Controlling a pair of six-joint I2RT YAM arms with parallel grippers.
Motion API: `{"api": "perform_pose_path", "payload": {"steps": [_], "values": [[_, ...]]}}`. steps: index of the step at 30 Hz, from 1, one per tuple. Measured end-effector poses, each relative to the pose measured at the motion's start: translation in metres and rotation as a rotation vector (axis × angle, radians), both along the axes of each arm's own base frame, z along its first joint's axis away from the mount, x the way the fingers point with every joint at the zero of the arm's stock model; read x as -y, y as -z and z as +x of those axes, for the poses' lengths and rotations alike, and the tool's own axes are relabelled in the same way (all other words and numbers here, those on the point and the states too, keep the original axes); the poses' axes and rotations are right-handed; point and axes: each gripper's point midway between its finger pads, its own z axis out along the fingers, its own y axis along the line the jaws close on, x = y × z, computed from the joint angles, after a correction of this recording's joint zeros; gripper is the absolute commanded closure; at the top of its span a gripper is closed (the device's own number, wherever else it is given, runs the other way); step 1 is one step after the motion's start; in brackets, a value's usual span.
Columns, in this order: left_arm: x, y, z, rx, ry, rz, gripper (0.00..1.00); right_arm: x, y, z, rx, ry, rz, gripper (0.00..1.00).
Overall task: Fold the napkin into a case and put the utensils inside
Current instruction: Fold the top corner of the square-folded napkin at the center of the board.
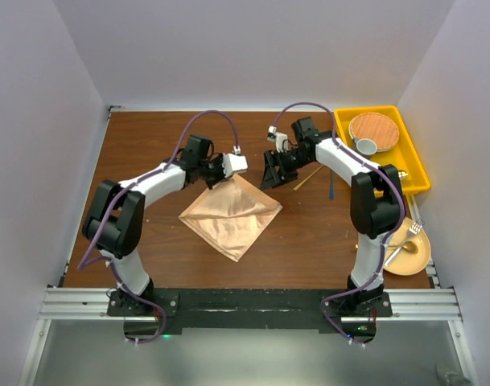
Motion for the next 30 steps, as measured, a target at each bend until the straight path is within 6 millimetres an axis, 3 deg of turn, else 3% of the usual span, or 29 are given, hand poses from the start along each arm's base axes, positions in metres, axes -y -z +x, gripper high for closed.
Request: {"api": "perform_pose_path", "payload": {"steps": [6, 19, 30], "values": [[-0.008, 0.010, 0.020, -0.020, -0.031, -0.004, 1.00, -0.001, 0.005, 0.004, 0.003, 0.005, -0.003, 0.40], [-0.013, 0.024, 0.036, -0.054, -0.082, -0.023, 1.00, 0.000, 0.012, 0.005, -0.004, 0.009, -0.010, 0.60], [-0.011, 0.024, 0.043, -0.044, -0.089, -0.034, 1.00, 0.002, 0.025, 0.000, -0.025, -0.001, -0.036, 0.62]]}}
